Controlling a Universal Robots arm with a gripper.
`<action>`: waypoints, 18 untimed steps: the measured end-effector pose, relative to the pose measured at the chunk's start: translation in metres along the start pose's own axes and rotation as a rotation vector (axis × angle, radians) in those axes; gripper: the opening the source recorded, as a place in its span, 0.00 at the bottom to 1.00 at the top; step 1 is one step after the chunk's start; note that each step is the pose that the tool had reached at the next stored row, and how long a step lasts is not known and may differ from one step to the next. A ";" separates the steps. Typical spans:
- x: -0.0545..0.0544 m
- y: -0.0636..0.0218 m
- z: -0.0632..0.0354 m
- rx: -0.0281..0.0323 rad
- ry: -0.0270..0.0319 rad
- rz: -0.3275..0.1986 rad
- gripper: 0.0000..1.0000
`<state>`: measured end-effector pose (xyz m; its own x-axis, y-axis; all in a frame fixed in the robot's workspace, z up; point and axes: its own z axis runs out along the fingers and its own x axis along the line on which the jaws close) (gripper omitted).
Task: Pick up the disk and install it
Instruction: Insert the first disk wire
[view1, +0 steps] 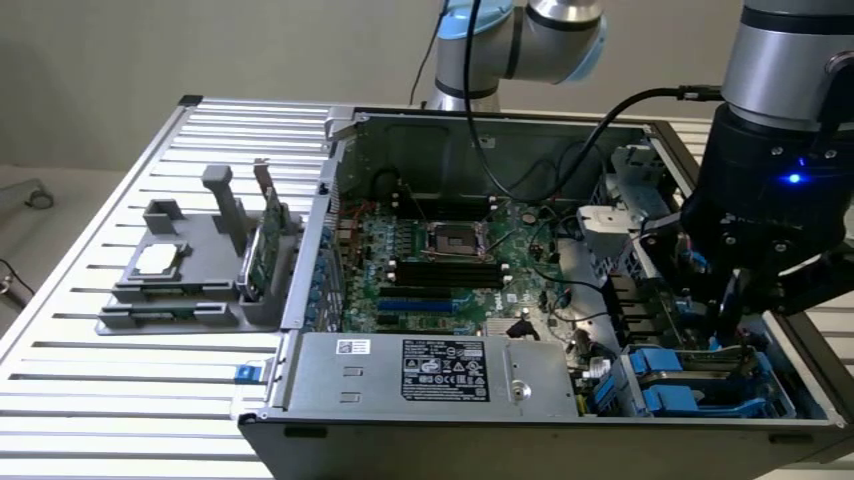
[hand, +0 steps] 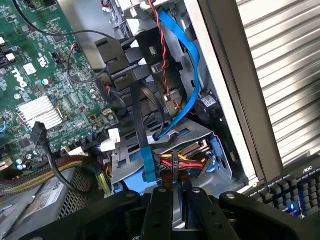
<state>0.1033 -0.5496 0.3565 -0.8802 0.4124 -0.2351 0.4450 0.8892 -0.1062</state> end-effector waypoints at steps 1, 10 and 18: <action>0.000 0.0000 0.0001 0.0015 0.0012 0.000 0.18; -0.001 0.0006 0.0009 0.0110 0.0074 0.003 0.37; -0.015 0.0060 0.0036 0.0139 0.0102 0.011 0.37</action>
<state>0.1194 -0.5510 0.3559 -0.8769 0.4239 -0.2264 0.4566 0.8819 -0.1172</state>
